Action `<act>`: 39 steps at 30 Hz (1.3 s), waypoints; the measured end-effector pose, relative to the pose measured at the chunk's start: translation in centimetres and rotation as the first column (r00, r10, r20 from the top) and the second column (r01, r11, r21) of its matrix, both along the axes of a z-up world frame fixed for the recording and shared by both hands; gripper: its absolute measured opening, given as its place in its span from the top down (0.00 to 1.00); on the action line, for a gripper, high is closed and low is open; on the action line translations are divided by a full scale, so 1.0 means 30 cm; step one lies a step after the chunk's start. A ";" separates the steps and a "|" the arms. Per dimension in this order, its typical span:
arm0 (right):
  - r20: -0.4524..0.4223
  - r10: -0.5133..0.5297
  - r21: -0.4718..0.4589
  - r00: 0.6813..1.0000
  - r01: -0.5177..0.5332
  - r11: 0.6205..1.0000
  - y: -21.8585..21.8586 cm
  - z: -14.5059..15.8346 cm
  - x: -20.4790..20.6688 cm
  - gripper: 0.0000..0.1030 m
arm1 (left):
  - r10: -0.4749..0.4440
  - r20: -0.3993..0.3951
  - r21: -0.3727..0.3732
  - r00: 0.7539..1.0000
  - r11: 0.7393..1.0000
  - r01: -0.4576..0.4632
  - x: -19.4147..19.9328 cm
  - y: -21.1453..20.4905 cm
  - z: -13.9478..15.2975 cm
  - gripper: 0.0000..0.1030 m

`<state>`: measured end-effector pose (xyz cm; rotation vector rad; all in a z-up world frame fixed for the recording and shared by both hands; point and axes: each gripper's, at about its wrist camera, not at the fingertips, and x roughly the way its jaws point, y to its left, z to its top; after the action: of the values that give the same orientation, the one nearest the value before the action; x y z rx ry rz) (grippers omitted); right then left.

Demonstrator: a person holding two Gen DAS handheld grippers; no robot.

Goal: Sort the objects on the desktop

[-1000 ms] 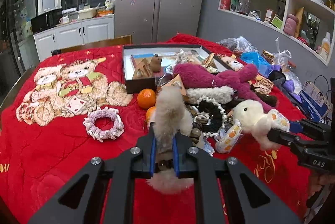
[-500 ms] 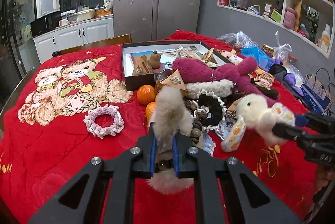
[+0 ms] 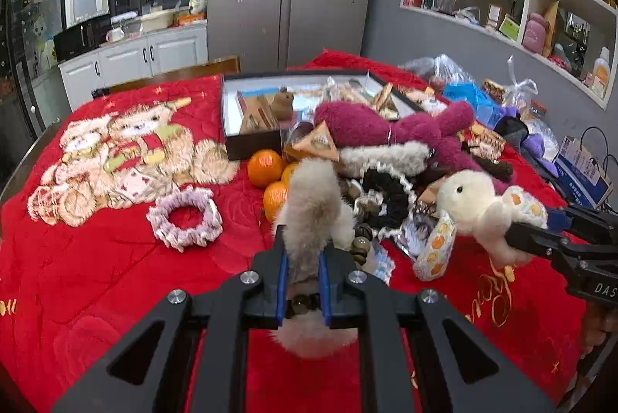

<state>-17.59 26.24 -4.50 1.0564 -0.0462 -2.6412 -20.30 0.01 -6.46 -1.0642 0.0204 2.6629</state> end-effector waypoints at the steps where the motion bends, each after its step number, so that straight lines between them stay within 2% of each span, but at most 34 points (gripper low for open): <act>1: 0.003 -0.001 0.000 1.000 0.001 1.000 0.000 -0.003 -0.001 0.55 | 0.003 0.010 -0.003 1.000 1.000 -0.003 -0.005 -0.001 -0.012 0.84; 3: 0.009 -0.002 0.003 1.000 0.002 1.000 0.001 -0.009 -0.002 0.55 | 0.014 0.024 -0.012 1.000 1.000 -0.013 -0.011 -0.002 -0.032 0.71; 5: 0.013 0.002 0.005 1.000 -0.002 1.000 0.001 -0.012 -0.002 0.55 | 0.029 0.021 -0.020 0.999 0.999 -0.029 -0.010 -0.009 -0.035 0.45; 10: 0.014 0.004 0.008 1.000 -0.005 1.000 -0.001 -0.015 -0.001 0.55 | 0.072 0.006 -0.007 0.997 0.997 -0.072 -0.008 -0.049 -0.031 0.32; 16: 0.018 0.008 -0.002 1.000 -0.008 1.000 -0.008 -0.019 -0.007 0.55 | 0.064 0.009 0.009 0.998 0.998 -0.064 -0.011 -0.077 -0.041 0.32; 26: 0.025 0.007 -0.014 1.000 -0.007 1.000 0.006 -0.027 -0.014 0.55 | 0.118 -0.011 0.037 0.993 0.992 -0.117 -0.048 -0.193 -0.009 0.32; 33: 0.026 0.009 -0.017 1.000 -0.009 1.000 0.011 -0.028 -0.025 0.55 | 0.132 -0.058 0.044 0.990 0.991 -0.130 -0.031 -0.283 0.073 0.30; 36: 0.027 0.009 -0.018 1.000 -0.008 1.000 0.009 -0.029 -0.031 0.55 | 0.162 -0.093 0.027 0.982 0.987 -0.160 -0.031 -0.321 0.110 0.26; 39: 0.027 0.011 -0.017 1.000 -0.010 1.000 0.005 -0.029 -0.035 0.55 | 0.207 -0.089 0.020 0.974 0.978 -0.207 -0.057 -0.371 0.119 0.25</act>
<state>-18.63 26.39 -5.37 1.0844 -0.0685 -2.6123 -22.00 -11.13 -2.90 -0.9907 -0.0913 2.8926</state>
